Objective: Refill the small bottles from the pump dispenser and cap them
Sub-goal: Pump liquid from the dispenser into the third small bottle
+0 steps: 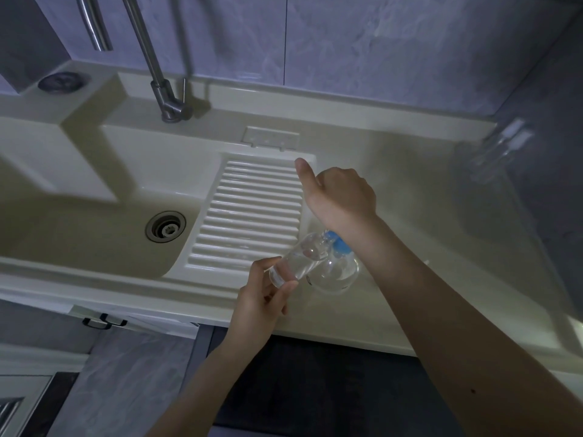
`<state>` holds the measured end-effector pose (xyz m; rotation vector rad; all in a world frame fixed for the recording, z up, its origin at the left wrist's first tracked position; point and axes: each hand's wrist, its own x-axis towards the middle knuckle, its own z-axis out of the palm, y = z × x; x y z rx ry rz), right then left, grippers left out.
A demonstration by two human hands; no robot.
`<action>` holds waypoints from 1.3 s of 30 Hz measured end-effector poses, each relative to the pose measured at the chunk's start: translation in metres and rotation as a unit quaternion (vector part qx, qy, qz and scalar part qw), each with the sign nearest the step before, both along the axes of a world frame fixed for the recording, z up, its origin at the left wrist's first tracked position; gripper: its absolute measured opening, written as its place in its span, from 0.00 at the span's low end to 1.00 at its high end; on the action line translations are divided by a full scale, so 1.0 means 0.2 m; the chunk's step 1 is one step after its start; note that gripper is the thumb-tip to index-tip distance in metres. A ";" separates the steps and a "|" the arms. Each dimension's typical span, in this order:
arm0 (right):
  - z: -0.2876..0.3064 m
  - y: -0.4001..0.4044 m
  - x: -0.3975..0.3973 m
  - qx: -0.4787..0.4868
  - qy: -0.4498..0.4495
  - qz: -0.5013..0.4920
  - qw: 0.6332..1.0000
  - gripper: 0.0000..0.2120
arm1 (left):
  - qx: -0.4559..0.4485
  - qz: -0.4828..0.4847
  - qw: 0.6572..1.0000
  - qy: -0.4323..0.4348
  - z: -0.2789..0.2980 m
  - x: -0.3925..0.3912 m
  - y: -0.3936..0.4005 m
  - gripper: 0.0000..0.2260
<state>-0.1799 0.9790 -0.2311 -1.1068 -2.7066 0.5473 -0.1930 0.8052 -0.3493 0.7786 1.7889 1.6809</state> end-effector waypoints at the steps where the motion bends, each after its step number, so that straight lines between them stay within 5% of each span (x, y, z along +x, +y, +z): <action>1: -0.01 0.00 0.00 0.001 -0.005 -0.001 1.000 0.34 | -0.004 0.001 1.000 -0.003 0.00 0.00 0.00 0.12; 39: -0.07 0.00 0.00 -0.014 0.000 -0.006 1.000 0.33 | -0.016 0.012 1.000 -0.014 -0.03 0.03 -0.02 0.12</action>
